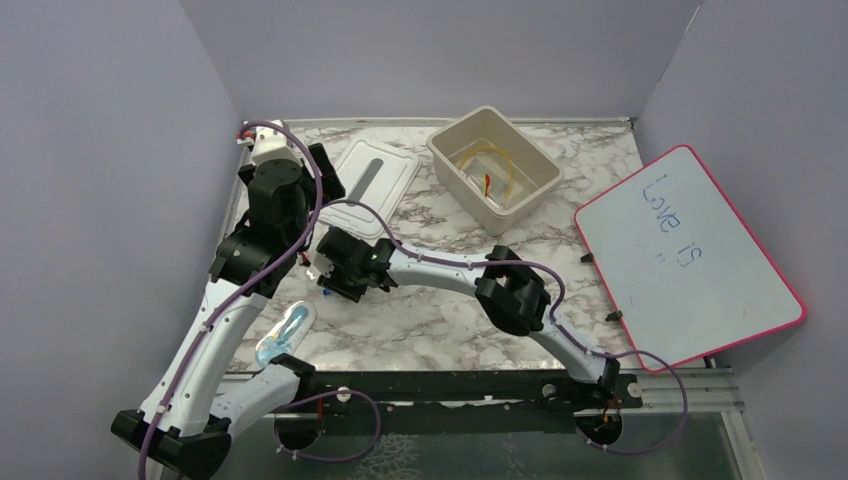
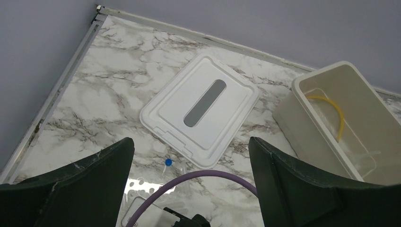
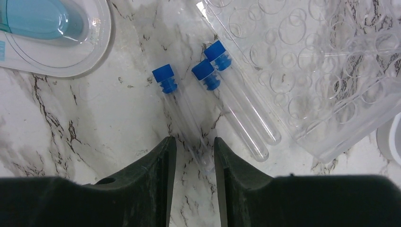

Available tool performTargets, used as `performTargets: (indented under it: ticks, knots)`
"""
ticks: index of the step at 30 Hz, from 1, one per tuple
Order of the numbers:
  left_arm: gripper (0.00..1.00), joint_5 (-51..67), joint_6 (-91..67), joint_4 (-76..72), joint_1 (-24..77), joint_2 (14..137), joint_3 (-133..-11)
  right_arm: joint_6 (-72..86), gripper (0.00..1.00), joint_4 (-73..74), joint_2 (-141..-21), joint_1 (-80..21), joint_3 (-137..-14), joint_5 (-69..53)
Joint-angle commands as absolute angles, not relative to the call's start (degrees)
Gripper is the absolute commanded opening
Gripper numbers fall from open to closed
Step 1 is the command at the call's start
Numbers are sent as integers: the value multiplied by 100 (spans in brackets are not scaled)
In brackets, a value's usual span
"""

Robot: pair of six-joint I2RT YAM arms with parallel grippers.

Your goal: Organize the chemistry lab equipment

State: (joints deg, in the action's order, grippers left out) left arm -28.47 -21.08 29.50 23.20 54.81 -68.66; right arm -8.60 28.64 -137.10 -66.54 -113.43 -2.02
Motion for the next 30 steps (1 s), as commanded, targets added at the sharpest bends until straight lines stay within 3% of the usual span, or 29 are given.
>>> performTargets:
  ticks: [1,11,22,30]
  knots:
    - [93,-2836,-1987,2954,2285,5437,-6995,-1287,40,3185,-13915,-6723,-11377,-367]
    - [93,-2878,-2007,3049,2280,5409,-7189,-1995,14,3038,-13391,-6741,-10477,-275]
    - [93,-2623,-2248,3285,2276,5550,-7327,-1123,11,772,-11021,-6741,-7524,-27]
    - [93,-1486,-2504,3418,2276,5970,-7385,-327,11,-1120,-9503,-6732,-5634,1366]
